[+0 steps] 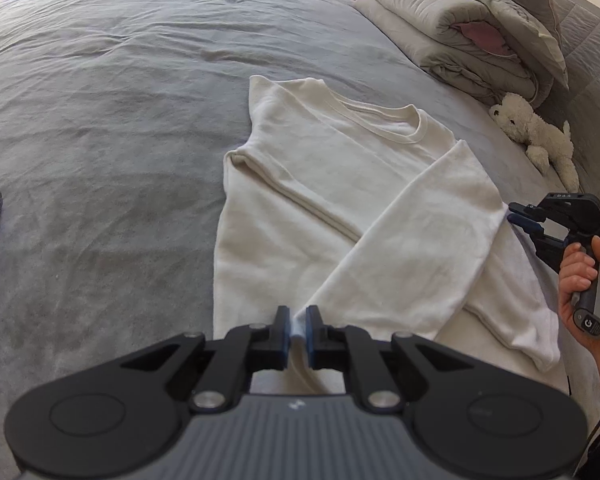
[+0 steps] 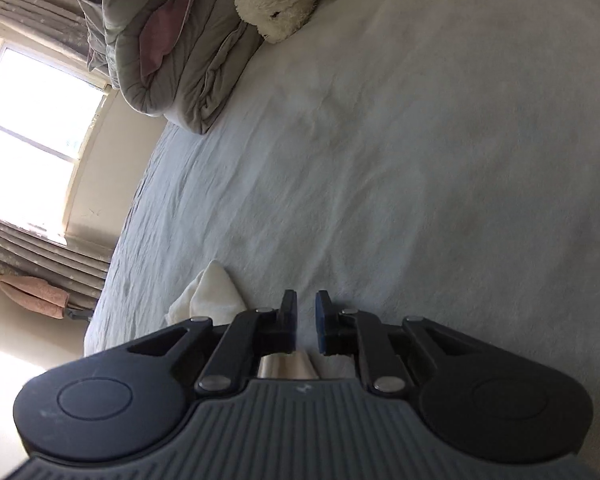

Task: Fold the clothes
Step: 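Release the body and lift the right gripper away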

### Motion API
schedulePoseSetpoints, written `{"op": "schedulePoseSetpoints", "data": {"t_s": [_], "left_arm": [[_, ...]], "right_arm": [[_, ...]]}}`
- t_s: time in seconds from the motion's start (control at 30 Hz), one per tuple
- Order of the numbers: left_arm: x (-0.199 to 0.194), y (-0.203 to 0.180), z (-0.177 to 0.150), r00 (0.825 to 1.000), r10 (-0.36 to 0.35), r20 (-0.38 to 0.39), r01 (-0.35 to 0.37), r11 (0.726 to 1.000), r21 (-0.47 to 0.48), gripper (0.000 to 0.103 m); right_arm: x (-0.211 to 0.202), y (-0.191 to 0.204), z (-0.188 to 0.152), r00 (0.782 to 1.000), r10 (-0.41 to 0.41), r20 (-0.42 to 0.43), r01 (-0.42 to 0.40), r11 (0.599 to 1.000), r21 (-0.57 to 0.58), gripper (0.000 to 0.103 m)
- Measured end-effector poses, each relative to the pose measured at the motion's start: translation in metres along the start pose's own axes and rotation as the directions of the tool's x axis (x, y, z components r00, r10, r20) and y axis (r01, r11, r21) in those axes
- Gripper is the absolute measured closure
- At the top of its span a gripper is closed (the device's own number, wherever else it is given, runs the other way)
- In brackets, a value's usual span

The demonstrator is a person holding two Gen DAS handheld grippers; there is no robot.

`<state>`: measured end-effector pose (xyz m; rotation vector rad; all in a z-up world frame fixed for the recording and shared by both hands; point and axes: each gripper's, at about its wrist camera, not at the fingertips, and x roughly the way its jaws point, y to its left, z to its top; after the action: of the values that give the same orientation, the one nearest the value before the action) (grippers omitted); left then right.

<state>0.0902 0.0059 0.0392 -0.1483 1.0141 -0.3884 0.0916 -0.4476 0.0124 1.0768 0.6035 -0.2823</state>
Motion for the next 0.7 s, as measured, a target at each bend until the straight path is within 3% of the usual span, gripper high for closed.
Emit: {"op": "schedulePoseSetpoints", "data": {"t_s": [0.13,0.2,0.27,0.33,0.43,0.5,0.7], "left_arm": [[-0.001,0.004,0.001,1.000,-0.015,-0.007,0.015,1.000,-0.022,0.095],[-0.003,0.004,0.001,1.000,-0.016,-0.001,0.015,1.000,-0.021,0.095],[-0.002,0.005,0.001,1.000,-0.017,0.001,0.017,1.000,-0.022,0.095],[-0.002,0.005,0.001,1.000,-0.018,0.002,0.019,1.000,-0.023,0.095],[-0.001,0.005,0.001,1.000,-0.017,0.002,0.017,1.000,-0.021,0.095],[-0.001,0.006,0.002,1.000,-0.023,0.004,0.023,0.999,-0.026,0.095],[-0.006,0.007,0.004,0.999,-0.029,0.024,0.030,0.999,-0.028,0.095]], "right_arm": [[-0.015,0.020,0.002,0.998,0.042,0.040,-0.036,0.990,-0.135,0.086],[-0.010,0.031,-0.004,1.000,0.023,0.017,-0.018,0.965,-0.262,0.082],[-0.001,0.040,-0.013,1.000,-0.017,-0.018,0.009,0.915,-0.403,0.076],[0.008,0.048,-0.022,0.997,-0.064,-0.038,0.034,0.845,-0.533,0.076],[0.016,0.044,-0.035,0.995,-0.087,-0.040,0.041,0.768,-0.639,0.074],[0.017,0.046,-0.039,0.996,-0.079,-0.049,0.026,0.739,-0.673,0.087],[0.013,0.051,-0.029,0.995,-0.100,-0.015,0.070,0.783,-0.618,0.091]]}}
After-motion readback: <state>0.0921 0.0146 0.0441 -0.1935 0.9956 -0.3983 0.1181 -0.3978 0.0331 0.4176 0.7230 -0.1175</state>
